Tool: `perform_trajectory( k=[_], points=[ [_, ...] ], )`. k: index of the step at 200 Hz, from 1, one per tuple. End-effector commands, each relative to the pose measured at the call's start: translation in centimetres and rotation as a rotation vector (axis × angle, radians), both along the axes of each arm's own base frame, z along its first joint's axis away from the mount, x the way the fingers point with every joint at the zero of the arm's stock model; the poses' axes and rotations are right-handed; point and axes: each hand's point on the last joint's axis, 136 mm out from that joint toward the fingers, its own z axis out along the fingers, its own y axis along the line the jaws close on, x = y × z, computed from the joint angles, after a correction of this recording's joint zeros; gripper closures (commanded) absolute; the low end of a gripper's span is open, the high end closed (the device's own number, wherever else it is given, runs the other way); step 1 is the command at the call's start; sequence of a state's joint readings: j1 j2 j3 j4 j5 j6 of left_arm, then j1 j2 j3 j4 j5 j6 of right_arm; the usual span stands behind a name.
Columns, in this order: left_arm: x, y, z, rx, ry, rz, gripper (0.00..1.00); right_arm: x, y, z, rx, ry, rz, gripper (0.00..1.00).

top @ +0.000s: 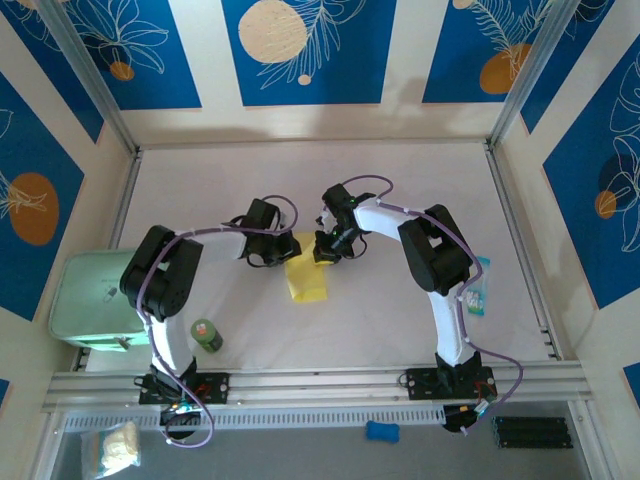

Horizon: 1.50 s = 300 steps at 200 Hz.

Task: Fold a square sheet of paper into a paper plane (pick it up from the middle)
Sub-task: First fold the square sheet of paper in half at the center of the table.

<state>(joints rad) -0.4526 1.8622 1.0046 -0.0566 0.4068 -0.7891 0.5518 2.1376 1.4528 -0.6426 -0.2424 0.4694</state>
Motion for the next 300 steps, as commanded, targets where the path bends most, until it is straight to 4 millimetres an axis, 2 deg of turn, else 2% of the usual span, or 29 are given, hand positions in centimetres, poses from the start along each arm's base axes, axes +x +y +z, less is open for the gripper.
perform_trajectory(
  k=[1, 31, 46, 57, 77, 92, 104, 121, 134, 161, 213, 246, 275, 287, 300],
  points=[
    [0.5, 3.1, -1.9, 0.043, 0.03, 0.087, 0.89, -3.5, -9.1, -9.1, -0.454, 0.106, 0.007, 0.94],
    [0.2, 6.9, -3.2, 0.108, 0.065, 0.136, 0.89, -3.5, -9.6, -9.2, -0.475, 0.101, 0.016, 0.94],
    [0.5, 8.4, -2.6, 0.128, 0.054, 0.155, 0.89, -3.5, -9.6, -9.1, -0.483, 0.096, 0.023, 0.94],
    [1.1, 8.7, -1.2, 0.119, 0.017, 0.15, 0.89, -3.5, -9.6, -9.0, -0.485, 0.094, 0.028, 0.94],
    [2.2, 7.4, 1.9, 0.06, -0.059, 0.112, 0.89, -3.5, -9.5, -9.0, -0.482, 0.092, 0.035, 0.94],
    [2.6, 5.5, 4.0, 0.002, -0.11, 0.077, 0.89, -3.4, -9.3, -8.9, -0.48, 0.092, 0.036, 0.94],
    [2.5, 3.7, 4.9, -0.024, -0.134, 0.042, 0.89, -3.5, -9.3, -9.0, -0.48, 0.095, 0.035, 0.94],
    [2.2, 1.4, 5.0, -0.042, -0.131, 0.006, 0.88, -3.6, -9.4, -9.1, -0.482, 0.099, 0.032, 0.94],
    [2.2, 0.1, 4.3, -0.047, -0.112, -0.011, 0.89, -3.7, -9.4, -9.1, -0.482, 0.101, 0.032, 0.94],
    [2.6, -0.4, 1.9, -0.001, -0.042, -0.012, 0.89, -3.8, -9.5, -9.2, -0.49, 0.1, 0.041, 0.94],
    [3.2, 2.6, -2.0, 0.118, 0.046, 0.031, 0.89, -3.7, -10.1, -9.4, -0.515, 0.092, 0.049, 0.94],
    [4.3, 6.7, -2.9, 0.137, 0.04, 0.094, 0.89, -3.8, -10.4, -9.5, -0.525, 0.089, 0.057, 0.94],
    [5.4, 9.3, -1.6, 0.147, 0.035, 0.133, 0.89, -3.7, -10.5, -9.5, -0.532, 0.083, 0.064, 0.94],
    [5.7, 9.3, -0.4, 0.147, 0.029, 0.142, 0.89, -3.5, -10.4, -9.3, -0.531, 0.084, 0.064, 0.94],
    [5.7, 8.4, 1.5, 0.097, 0.006, 0.145, 0.89, -3.4, -10.3, -8.9, -0.529, 0.083, 0.06, 0.94]
  ],
)
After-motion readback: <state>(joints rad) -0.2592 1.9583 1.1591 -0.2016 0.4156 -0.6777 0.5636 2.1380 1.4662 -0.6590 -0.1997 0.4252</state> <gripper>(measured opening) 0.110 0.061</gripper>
